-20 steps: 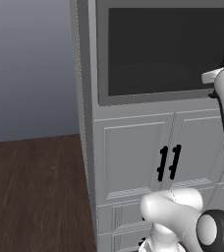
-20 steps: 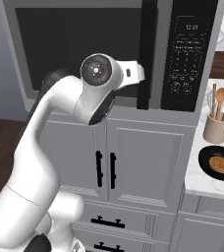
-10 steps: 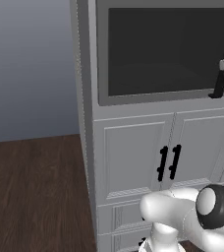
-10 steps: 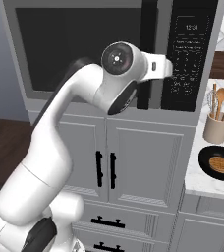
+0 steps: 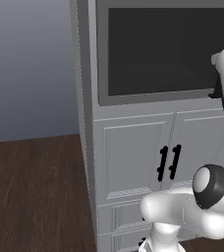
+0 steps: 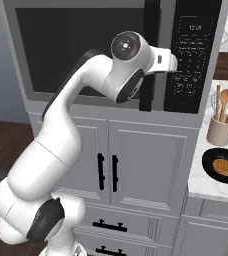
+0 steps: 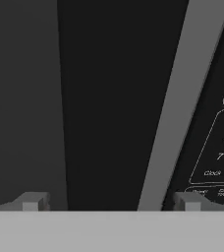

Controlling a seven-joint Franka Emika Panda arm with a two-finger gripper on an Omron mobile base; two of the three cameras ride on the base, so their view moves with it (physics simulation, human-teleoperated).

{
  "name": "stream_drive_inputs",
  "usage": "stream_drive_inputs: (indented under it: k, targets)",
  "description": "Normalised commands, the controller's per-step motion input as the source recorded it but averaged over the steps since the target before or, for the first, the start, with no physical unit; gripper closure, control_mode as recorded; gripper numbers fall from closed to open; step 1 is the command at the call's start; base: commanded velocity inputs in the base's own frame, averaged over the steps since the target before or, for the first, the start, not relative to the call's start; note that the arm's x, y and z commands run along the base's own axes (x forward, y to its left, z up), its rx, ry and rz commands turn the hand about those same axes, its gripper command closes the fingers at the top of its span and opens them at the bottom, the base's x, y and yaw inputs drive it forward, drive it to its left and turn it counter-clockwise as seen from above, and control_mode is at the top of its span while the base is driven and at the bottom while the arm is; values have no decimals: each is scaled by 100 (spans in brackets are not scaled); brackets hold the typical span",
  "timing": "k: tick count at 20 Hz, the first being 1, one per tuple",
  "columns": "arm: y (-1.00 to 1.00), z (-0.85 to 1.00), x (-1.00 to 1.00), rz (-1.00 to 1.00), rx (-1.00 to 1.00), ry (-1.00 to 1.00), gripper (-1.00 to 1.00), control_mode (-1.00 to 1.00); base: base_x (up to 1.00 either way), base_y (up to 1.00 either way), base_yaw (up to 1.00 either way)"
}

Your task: Open the microwave, place the bowl with waffle inside the microwave, then close the microwave door and turn it on.

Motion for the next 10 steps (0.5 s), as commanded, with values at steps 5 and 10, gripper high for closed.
stream_drive_inputs:
  k: [5, 10]
  targets:
    - [0, -17, 21, 0, 6, 3, -100, -100, 0, 0, 0]
    - [0, -30, 24, 0, 6, 0, -100, -100, 0, 0, 0]
